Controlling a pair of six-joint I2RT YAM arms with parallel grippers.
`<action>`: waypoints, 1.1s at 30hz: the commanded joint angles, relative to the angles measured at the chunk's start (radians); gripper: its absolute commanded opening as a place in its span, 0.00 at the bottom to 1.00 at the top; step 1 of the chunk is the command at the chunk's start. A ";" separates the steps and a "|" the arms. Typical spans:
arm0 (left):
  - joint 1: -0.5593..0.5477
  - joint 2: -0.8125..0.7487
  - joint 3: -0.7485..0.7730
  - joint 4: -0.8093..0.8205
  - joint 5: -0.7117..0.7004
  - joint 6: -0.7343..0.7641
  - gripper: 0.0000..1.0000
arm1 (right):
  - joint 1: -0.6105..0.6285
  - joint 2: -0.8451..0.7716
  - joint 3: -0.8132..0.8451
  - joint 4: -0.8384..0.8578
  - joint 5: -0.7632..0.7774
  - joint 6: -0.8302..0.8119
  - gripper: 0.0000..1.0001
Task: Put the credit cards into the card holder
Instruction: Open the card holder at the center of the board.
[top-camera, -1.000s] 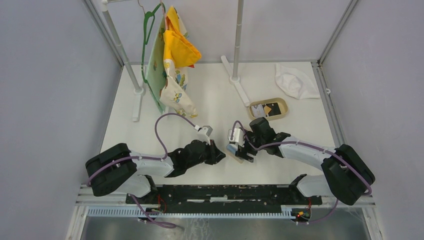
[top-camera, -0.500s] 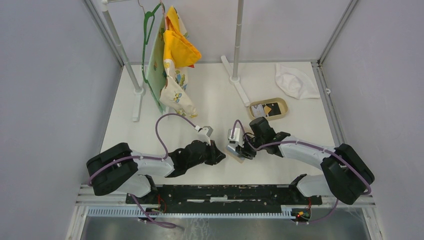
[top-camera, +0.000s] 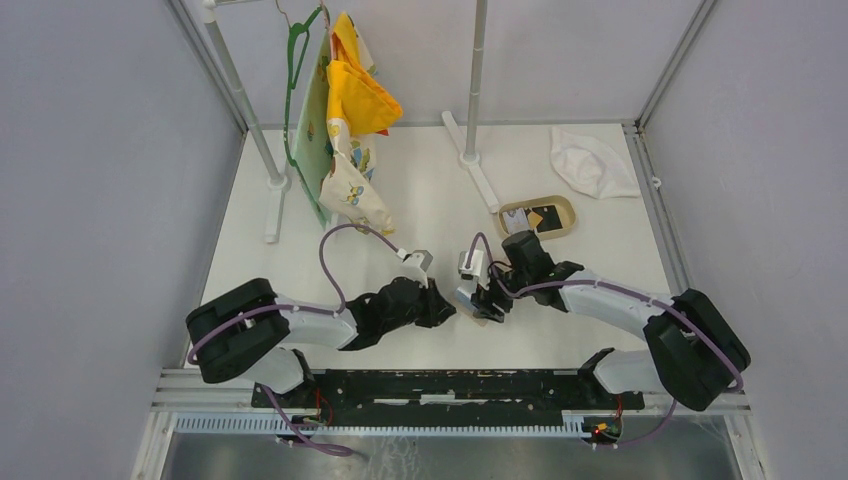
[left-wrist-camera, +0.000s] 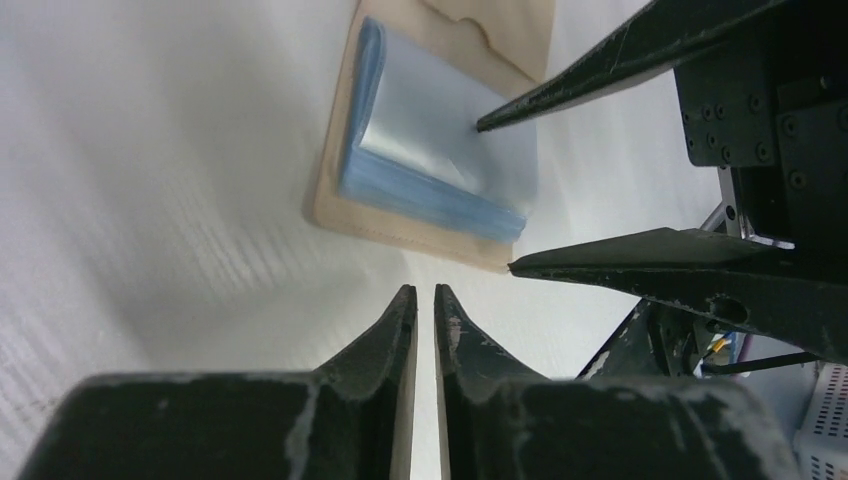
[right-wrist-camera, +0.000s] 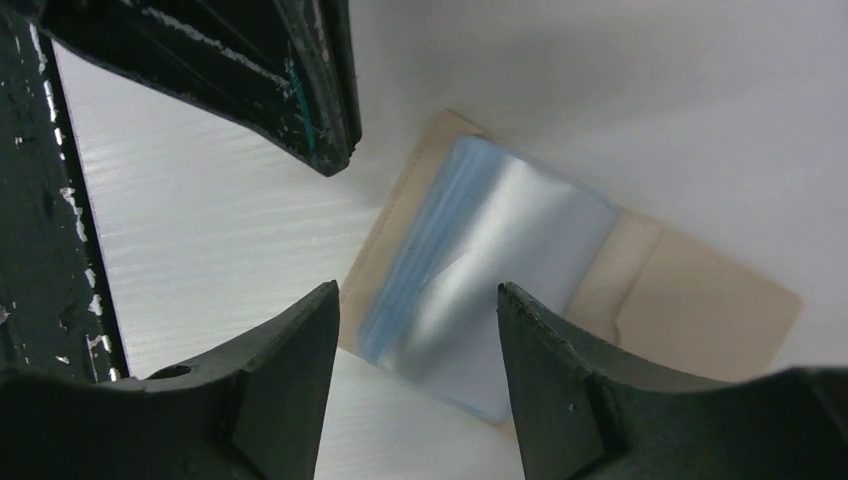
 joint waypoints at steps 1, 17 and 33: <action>-0.006 0.025 0.066 0.056 -0.029 -0.005 0.15 | -0.076 -0.090 0.052 0.017 -0.059 -0.001 0.66; -0.004 0.214 0.233 -0.122 -0.094 0.009 0.04 | -0.118 0.093 0.110 -0.098 0.175 -0.079 0.17; 0.014 0.095 0.232 -0.233 -0.134 0.095 0.07 | -0.053 0.147 0.109 -0.114 -0.125 -0.016 0.13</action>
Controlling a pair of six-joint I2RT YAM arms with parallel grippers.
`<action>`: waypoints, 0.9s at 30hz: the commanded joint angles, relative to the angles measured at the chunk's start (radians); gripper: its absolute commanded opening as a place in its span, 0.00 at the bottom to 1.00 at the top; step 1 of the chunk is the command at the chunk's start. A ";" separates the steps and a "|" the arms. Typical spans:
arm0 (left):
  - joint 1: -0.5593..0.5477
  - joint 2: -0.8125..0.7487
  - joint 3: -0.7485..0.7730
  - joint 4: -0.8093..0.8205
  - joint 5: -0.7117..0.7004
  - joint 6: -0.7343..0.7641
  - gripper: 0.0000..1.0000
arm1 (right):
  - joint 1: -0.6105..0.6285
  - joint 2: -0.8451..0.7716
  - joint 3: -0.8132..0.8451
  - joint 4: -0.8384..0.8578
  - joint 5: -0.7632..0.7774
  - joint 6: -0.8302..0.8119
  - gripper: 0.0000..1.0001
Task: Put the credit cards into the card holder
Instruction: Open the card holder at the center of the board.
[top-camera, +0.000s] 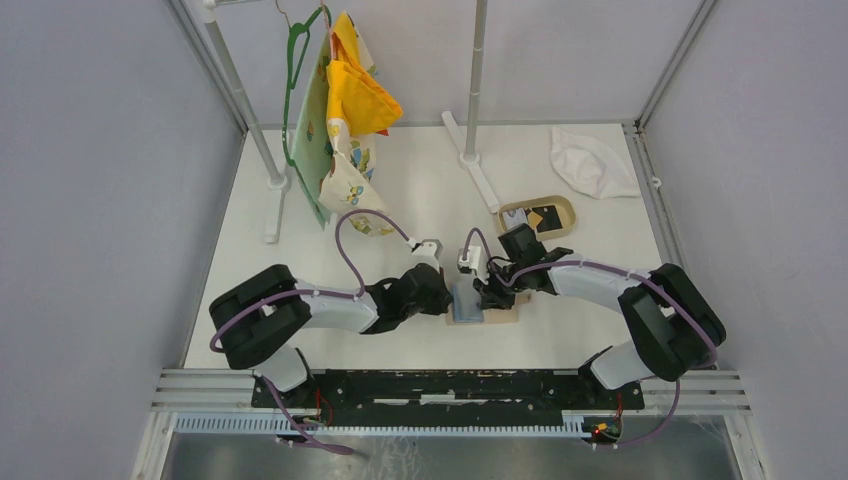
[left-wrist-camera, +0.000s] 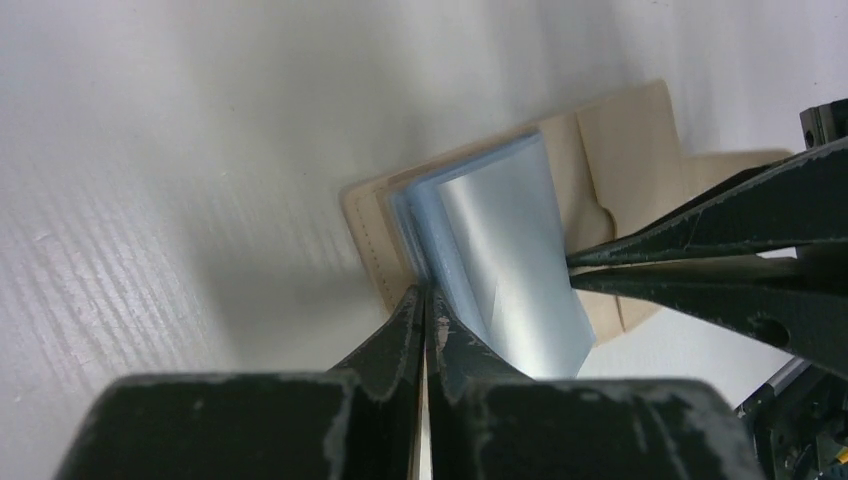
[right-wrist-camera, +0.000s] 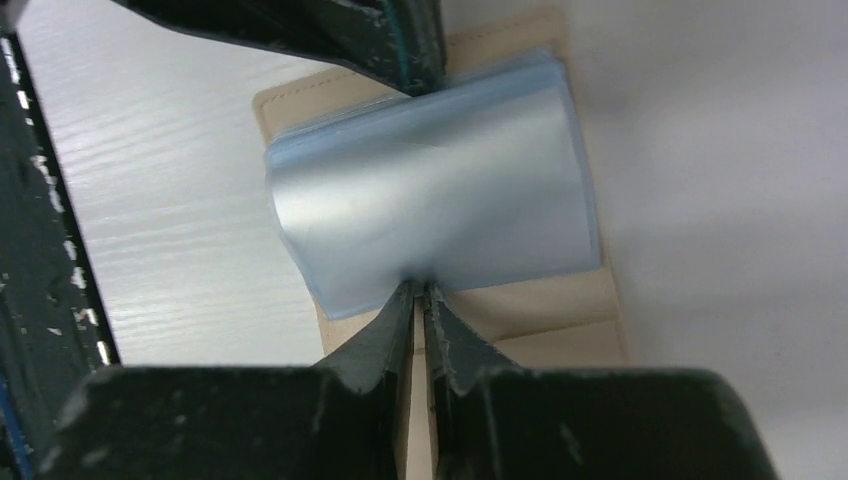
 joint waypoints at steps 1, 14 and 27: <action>-0.001 -0.059 0.015 -0.011 -0.005 0.048 0.07 | 0.024 -0.010 0.013 0.007 -0.079 0.042 0.14; -0.005 -0.175 -0.012 -0.075 0.107 0.011 0.12 | -0.003 -0.031 0.000 0.032 0.009 0.048 0.18; -0.006 -0.107 0.018 -0.069 0.139 -0.002 0.33 | -0.008 -0.015 0.004 0.029 0.028 0.050 0.19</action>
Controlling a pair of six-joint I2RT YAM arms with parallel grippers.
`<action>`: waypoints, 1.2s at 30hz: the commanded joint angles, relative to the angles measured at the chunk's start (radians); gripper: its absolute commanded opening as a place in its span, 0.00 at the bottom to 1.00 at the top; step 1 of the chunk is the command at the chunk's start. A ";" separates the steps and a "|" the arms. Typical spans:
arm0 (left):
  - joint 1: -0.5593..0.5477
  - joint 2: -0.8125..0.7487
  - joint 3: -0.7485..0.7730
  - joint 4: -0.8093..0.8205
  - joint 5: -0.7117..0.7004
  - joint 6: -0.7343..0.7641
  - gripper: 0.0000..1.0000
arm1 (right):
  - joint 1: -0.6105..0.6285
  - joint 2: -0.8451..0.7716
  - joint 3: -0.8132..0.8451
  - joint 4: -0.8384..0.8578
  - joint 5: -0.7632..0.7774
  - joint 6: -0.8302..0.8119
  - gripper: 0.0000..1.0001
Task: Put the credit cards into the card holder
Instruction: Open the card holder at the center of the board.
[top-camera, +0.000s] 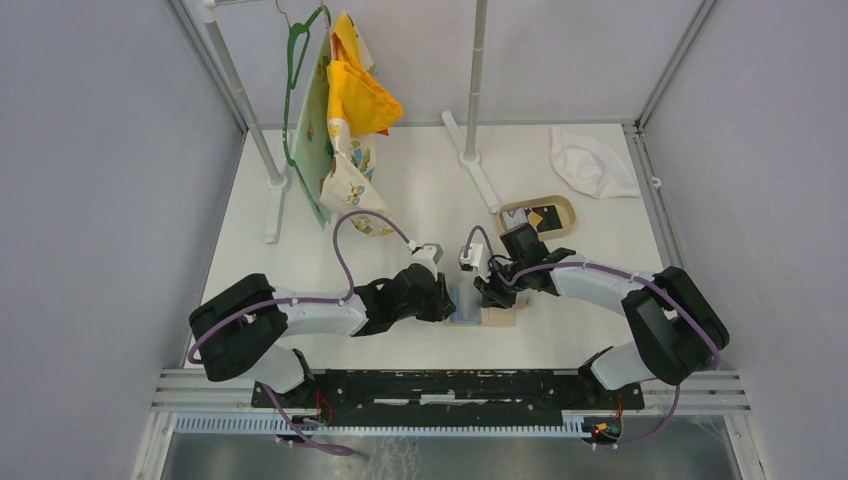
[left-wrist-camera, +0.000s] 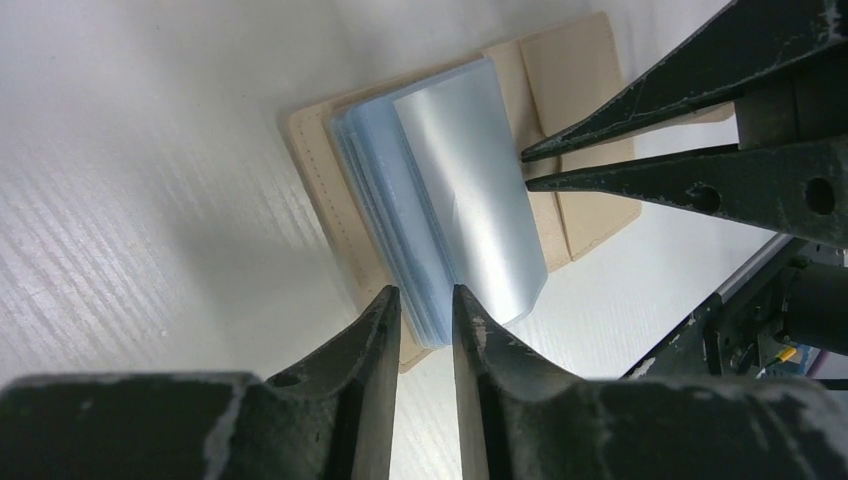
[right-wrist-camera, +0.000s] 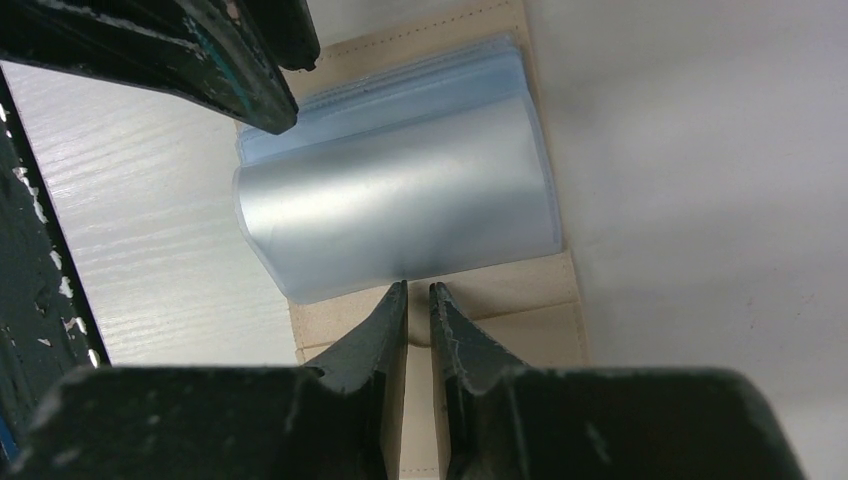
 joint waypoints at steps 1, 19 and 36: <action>-0.008 0.014 0.040 0.048 0.024 -0.010 0.33 | -0.005 0.004 0.010 0.023 0.008 0.012 0.19; -0.009 0.060 0.051 0.124 0.085 -0.023 0.33 | -0.011 0.006 0.012 0.016 -0.013 0.017 0.19; -0.008 0.077 0.036 0.271 0.141 -0.072 0.35 | -0.074 -0.052 0.012 0.014 -0.127 0.044 0.34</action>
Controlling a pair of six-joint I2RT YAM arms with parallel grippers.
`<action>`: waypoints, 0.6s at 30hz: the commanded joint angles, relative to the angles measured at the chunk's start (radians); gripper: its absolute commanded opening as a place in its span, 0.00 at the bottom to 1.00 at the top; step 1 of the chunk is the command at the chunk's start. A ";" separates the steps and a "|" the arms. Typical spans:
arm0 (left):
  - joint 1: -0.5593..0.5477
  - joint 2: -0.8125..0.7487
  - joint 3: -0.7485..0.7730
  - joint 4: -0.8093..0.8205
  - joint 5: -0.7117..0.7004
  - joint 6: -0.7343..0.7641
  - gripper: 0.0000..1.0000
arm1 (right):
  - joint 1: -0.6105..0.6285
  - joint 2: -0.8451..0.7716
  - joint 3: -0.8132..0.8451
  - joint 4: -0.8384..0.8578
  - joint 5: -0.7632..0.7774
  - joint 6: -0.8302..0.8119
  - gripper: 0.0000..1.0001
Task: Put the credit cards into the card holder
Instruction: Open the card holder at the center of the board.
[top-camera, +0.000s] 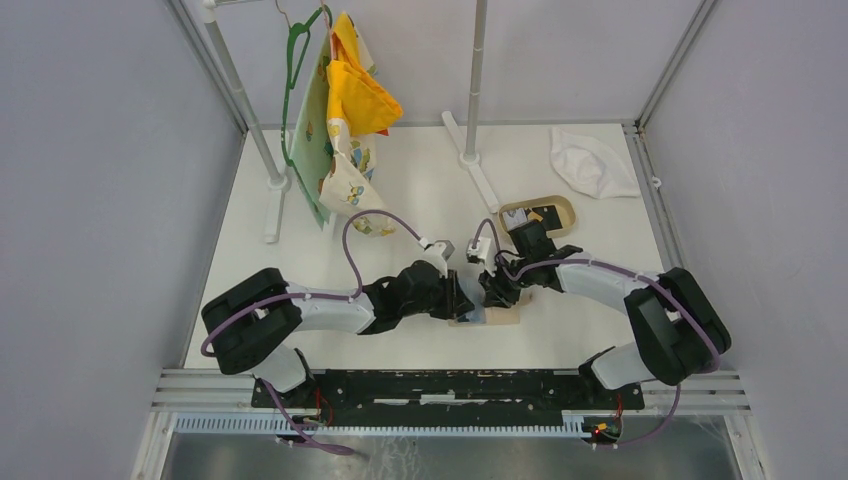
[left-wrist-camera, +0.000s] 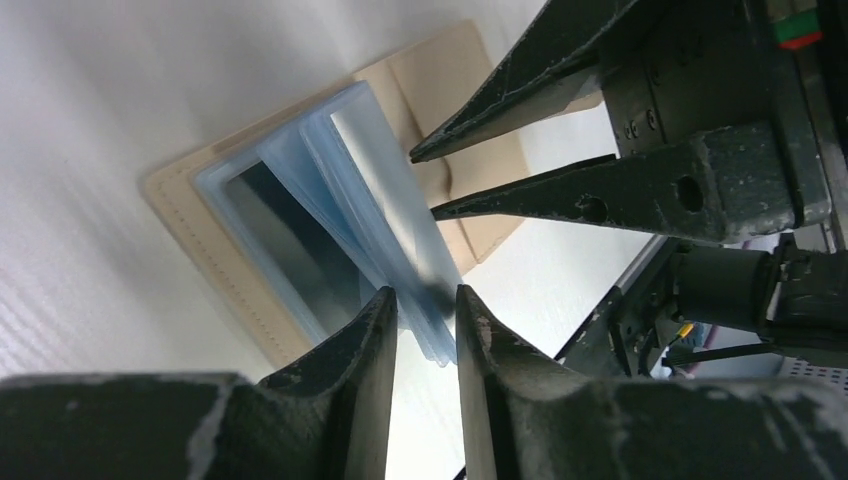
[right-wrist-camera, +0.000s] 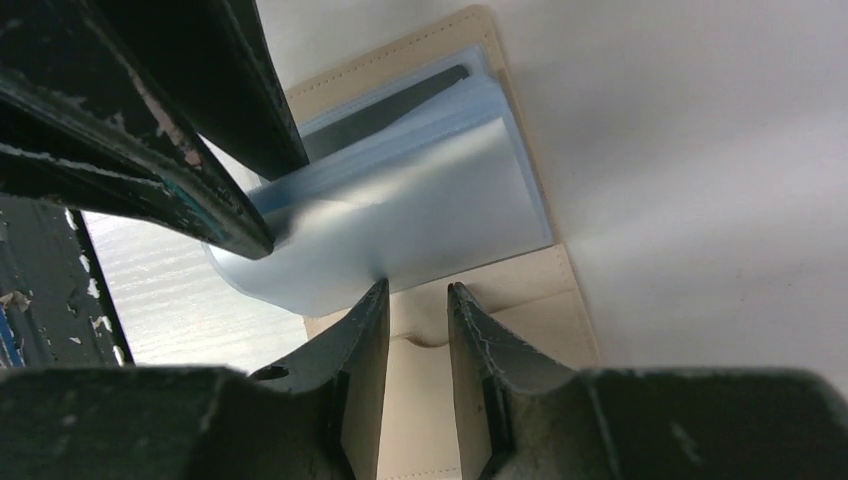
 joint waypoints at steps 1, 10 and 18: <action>-0.003 0.013 0.014 0.118 0.023 -0.042 0.36 | -0.030 -0.058 0.013 0.022 -0.079 0.021 0.35; -0.002 0.104 0.077 0.157 0.052 -0.032 0.41 | -0.122 -0.147 -0.008 0.070 -0.088 0.079 0.41; -0.001 0.159 0.121 0.241 0.097 -0.030 0.43 | -0.164 -0.153 -0.034 0.143 0.095 0.183 0.43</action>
